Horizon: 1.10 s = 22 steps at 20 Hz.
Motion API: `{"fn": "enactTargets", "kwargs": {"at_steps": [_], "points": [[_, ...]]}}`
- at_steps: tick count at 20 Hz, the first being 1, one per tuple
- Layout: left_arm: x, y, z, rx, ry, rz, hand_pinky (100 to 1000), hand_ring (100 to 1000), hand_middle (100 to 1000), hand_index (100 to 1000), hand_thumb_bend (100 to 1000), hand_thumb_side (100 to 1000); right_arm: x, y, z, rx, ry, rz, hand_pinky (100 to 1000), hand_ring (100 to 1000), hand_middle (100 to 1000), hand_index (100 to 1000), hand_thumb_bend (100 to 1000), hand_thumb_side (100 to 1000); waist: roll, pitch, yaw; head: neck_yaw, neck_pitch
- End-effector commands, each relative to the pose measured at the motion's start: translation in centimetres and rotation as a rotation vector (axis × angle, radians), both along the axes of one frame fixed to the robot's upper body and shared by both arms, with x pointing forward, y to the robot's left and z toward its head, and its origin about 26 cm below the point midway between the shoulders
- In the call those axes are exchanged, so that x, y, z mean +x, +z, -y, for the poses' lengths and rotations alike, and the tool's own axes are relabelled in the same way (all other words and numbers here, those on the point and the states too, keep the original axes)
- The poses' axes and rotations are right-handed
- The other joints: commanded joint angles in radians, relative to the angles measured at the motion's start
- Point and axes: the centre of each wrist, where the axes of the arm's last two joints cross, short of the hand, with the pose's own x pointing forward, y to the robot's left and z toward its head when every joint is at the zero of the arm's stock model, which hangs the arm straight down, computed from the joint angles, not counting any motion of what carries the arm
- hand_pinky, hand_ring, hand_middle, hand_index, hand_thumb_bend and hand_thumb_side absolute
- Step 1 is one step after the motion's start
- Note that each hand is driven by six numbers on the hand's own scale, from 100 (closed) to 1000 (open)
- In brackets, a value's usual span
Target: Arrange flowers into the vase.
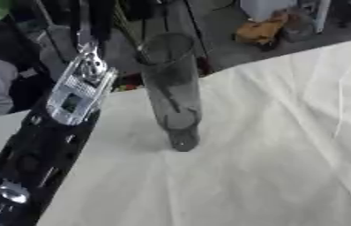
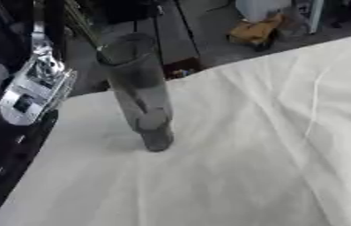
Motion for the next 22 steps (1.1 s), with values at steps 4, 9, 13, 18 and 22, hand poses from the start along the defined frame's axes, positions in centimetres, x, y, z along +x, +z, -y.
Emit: {"fn": "enactTargets", "kwargs": {"at_steps": [4,9,13,18,22], "points": [[-0.3,1.0,-1.1,0.059,0.048,0.017,100,411,473,383,133,981,-0.5,0.9,0.1,-0.005,0.002,0.029,834,1000,788,803,100,1000,-0.012,-0.035,0.002,-0.002,0.001],[0.0,0.5,-1.1,0.105,0.068,-0.029,158,497,542,404,100,1000,-0.5,0.9,0.1,0.002,0.005,0.029,834,1000,788,803,100,1000,-0.013,-0.038,0.002,-0.002,-0.001],[0.0,0.3,-0.9,0.123,0.067,-0.052,183,524,588,455,100,1000,-0.5,0.9,0.1,0.005,0.005,0.031,833,1000,788,803,100,1000,-0.014,-0.039,-0.001,0.0,-0.002],[0.1,0.0,-0.6,0.171,0.054,-0.08,205,553,632,488,100,1000,-0.5,0.9,0.1,0.008,0.006,0.032,833,1000,786,803,100,1000,-0.013,-0.039,-0.005,0.001,-0.004],[0.0,-0.1,-0.3,0.232,0.026,-0.089,250,602,703,557,100,1000,-0.5,0.9,0.1,0.011,0.006,0.032,832,1000,786,803,100,1000,-0.011,-0.04,-0.006,0.001,-0.004]]}}
